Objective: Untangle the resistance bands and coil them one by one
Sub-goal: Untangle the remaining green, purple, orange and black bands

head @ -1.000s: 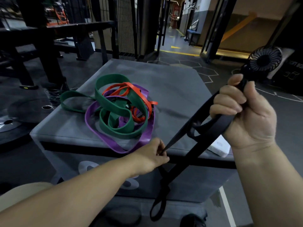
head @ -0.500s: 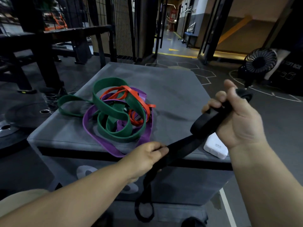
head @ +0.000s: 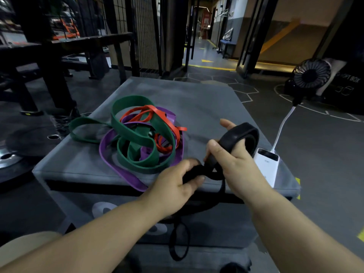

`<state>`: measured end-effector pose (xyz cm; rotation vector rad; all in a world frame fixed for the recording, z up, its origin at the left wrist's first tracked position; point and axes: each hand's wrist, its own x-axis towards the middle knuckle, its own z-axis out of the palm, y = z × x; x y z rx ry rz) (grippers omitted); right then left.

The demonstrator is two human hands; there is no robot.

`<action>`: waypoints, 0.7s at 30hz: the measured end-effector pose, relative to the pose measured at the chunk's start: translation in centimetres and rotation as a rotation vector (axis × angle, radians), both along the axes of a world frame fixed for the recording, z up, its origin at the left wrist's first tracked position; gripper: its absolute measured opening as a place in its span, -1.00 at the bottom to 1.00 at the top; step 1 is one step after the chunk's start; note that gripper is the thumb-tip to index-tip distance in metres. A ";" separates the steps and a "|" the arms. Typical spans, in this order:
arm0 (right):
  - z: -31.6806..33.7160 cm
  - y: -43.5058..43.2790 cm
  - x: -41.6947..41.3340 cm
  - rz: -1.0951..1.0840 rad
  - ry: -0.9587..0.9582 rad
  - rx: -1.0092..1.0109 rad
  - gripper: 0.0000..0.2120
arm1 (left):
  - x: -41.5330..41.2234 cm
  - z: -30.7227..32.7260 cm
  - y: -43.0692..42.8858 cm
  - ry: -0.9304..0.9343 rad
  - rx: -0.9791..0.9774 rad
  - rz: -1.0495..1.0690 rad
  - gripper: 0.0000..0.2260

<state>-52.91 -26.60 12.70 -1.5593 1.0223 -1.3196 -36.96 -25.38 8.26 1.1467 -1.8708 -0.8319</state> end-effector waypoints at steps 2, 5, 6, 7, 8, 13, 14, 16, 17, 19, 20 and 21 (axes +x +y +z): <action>-0.2 0.1 0.5 0.015 -0.011 0.019 -0.64 | 0.0 0.0 -0.1 -0.061 -0.039 0.038 -0.81; -0.5 0.3 1.3 0.040 -0.028 0.041 -0.62 | 0.1 0.5 -0.3 -0.010 0.033 0.073 -0.69; -0.5 0.5 1.5 0.031 0.013 0.040 -0.62 | 0.2 0.7 -0.4 0.035 0.104 0.035 -0.63; -0.6 0.6 1.7 0.016 0.047 0.040 -0.63 | 0.3 0.8 -0.6 0.082 0.172 -0.024 -0.60; -0.8 0.7 1.8 -0.007 0.074 0.042 -0.66 | 0.5 0.9 -0.6 0.117 0.227 -0.079 -0.59; -1.2 0.6 2.0 -0.112 0.202 0.072 -0.80 | 0.8 1.5 -0.4 0.174 0.207 -0.180 -0.63; -1.2 0.5 2.0 -0.122 0.260 0.080 -0.80 | 0.7 1.6 -0.4 0.171 0.172 -0.151 -0.63; -1.0 0.4 1.9 -0.151 0.416 0.104 -0.74 | 0.7 1.5 -0.4 0.155 0.094 -0.072 -0.64; -0.9 0.3 1.9 -0.169 0.480 0.120 -0.72 | 0.7 1.3 -0.3 0.149 0.066 -0.043 -0.64; -0.7 0.0 1.8 -0.198 0.541 0.127 -0.71 | 0.5 1.3 -0.1 0.130 0.034 -0.009 -0.64; -0.5 0.0 1.7 -0.207 0.544 0.122 -0.72 | 0.2 1.3 0.1 0.130 0.035 0.004 -0.64; -0.3 -0.1 1.6 -0.217 0.543 0.117 -0.74 | 0.0 1.2 0.3 0.149 0.048 0.020 -0.64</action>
